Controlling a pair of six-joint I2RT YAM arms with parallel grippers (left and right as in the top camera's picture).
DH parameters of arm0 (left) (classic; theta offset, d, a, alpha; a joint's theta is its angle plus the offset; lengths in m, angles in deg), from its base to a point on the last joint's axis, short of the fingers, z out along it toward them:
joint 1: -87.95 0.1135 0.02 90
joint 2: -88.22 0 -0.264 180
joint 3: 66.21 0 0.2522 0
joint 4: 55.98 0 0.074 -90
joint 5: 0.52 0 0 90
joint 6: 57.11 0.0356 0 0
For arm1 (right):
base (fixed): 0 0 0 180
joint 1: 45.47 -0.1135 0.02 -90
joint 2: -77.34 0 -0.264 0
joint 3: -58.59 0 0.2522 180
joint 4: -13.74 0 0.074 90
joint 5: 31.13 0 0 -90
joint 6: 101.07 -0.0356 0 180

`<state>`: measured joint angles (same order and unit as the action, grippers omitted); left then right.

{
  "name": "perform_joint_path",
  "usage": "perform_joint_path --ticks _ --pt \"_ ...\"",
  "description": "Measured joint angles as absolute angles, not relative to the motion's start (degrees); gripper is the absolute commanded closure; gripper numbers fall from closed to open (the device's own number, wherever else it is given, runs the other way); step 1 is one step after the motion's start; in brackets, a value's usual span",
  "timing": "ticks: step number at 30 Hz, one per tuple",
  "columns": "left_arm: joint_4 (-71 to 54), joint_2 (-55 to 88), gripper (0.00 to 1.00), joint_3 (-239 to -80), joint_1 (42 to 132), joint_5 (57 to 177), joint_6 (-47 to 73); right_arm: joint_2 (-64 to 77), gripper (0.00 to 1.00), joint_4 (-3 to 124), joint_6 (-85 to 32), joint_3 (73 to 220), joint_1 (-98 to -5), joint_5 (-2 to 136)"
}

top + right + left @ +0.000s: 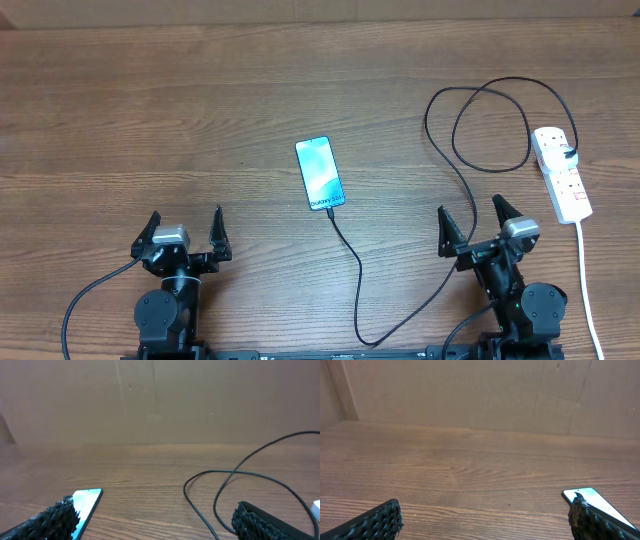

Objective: Plug charger to phone and switch on socket

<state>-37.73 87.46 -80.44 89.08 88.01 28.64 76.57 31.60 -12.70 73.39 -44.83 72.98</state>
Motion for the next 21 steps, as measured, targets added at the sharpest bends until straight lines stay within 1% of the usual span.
perform_joint_path --ticks 21 --pt "-37.73 87.46 0.00 -80.44 89.08 88.01 28.64 76.57 0.00 31.51 -11.06 73.39 -44.81 74.11"
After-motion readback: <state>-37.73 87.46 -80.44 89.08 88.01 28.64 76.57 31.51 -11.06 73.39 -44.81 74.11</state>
